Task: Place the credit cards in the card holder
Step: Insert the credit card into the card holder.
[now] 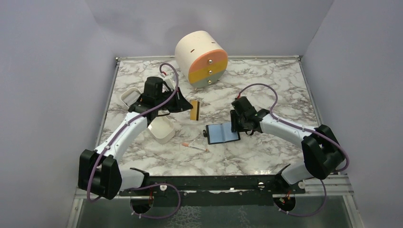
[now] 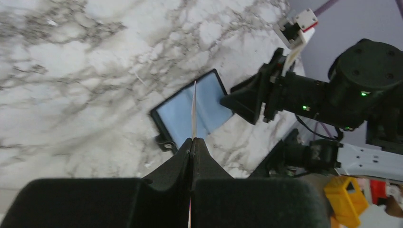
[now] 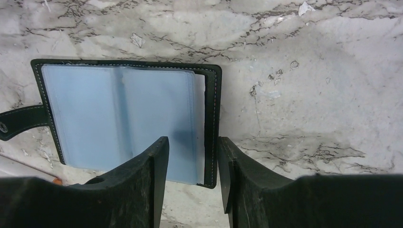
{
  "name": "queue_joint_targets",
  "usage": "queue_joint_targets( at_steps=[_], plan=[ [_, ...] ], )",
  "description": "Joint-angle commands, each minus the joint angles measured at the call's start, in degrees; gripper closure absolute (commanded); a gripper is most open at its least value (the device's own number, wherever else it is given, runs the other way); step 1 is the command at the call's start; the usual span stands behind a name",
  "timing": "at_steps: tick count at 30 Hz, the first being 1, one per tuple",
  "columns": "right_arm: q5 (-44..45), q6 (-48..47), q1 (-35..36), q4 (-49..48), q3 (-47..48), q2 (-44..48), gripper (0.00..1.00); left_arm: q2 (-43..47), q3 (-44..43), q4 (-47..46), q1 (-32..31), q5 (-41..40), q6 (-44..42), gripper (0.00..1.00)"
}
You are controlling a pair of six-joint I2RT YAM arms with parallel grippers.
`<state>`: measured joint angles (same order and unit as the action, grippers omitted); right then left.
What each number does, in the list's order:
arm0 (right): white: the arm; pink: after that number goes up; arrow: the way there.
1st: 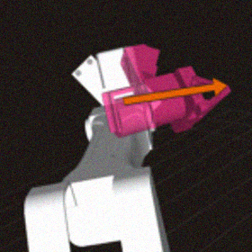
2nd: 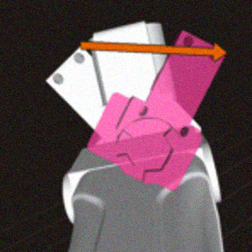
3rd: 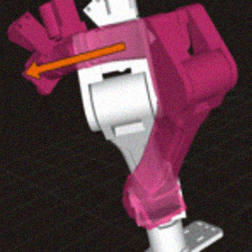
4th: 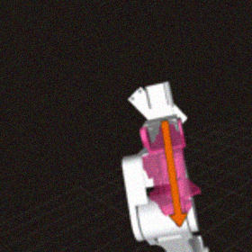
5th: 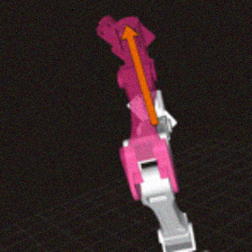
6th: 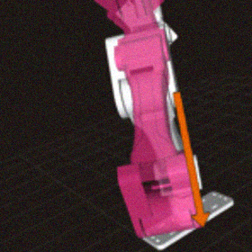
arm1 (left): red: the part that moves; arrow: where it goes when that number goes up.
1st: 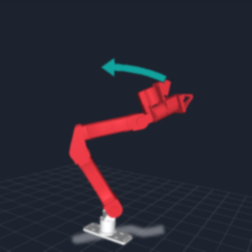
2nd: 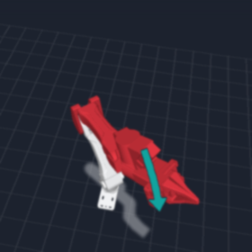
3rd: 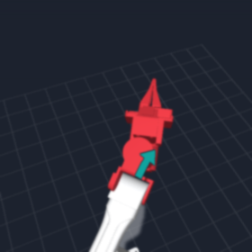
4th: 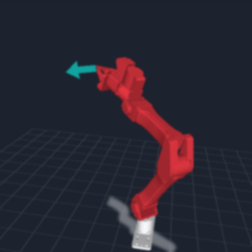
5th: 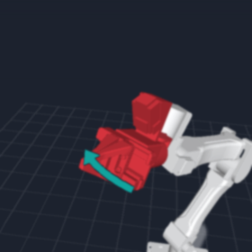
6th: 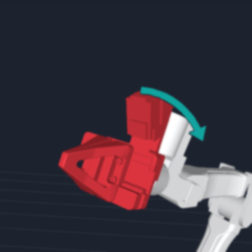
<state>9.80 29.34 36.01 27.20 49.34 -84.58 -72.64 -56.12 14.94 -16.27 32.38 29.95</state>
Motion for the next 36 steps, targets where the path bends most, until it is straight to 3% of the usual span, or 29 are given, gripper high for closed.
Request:
queue_joint_targets(
  at_steps=[1, 13, 25, 36],
  plan=[
    [-0.4, 2.5, 0.0, -0.5, -1.7, -0.1, 0.59, 0.7, 3.9, -11.2, -4.7, 3.0, 10.0, 1.00],
    [-6.3, 6.0, 0.0, -4.5, -6.5, 0.7, 0.66, -4.5, 13.7, -25.8, -15.2, -2.6, 20.3, 1.00],
    [-7.9, 6.0, 0.0, -6.3, -9.0, 2.9, 0.68, -16.0, 11.9, -30.7, -21.2, -3.6, 19.7, 1.00],
    [-8.1, 5.7, 0.0, -7.2, -10.4, 3.5, 0.68, -23.6, 10.6, -30.8, -22.0, -4.9, 19.2, 1.00]
  ],
)
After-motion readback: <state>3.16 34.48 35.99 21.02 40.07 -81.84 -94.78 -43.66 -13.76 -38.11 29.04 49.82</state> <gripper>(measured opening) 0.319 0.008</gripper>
